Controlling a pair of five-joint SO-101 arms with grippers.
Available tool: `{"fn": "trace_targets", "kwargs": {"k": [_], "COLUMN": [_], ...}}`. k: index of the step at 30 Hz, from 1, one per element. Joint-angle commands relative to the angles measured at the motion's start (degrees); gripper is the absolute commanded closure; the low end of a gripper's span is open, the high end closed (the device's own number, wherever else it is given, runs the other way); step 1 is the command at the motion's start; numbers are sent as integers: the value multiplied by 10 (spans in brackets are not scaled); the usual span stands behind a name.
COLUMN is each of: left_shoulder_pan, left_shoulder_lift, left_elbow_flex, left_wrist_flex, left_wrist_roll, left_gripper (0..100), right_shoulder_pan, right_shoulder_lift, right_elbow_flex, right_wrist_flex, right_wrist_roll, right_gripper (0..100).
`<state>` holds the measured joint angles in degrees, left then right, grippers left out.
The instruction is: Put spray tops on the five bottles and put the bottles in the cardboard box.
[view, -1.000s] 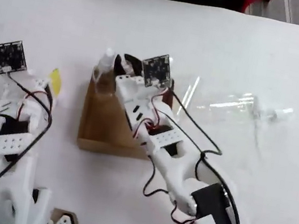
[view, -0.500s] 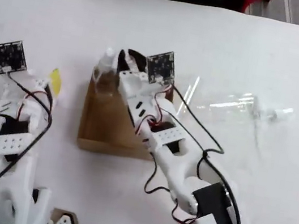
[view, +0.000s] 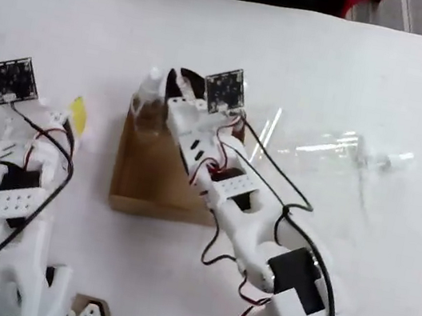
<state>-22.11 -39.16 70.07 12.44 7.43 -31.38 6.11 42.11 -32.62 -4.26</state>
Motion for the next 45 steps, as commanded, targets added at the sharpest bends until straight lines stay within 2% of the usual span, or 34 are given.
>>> {"fn": "trace_targets", "kwargs": {"k": [1,6,30,38,40,45], "left_shoulder_pan": [6,6,6,6,6,4], "left_shoulder_lift": [-5,-5,-5,-2,-2,-1], "left_elbow_flex": [-8,-8,-8,-8,-8,-8], "left_wrist_flex": [-18,-18,-18,-18,-18,-18], "left_wrist_roll": [-6,-6,-6,-7,-7,-7], "left_gripper": [775,775,775,775,775,775], "right_shoulder_pan": [3,3,3,15,21,38], "right_shoulder_lift": [0,0,-37,-279,-379,-627], "right_elbow_flex": [-27,-25,-20,81,102,105], "right_wrist_flex": [-12,-11,-8,16,64,262], "right_wrist_roll": [6,5,5,5,5,8], "right_gripper": [967,860,872,872,872,872]}}
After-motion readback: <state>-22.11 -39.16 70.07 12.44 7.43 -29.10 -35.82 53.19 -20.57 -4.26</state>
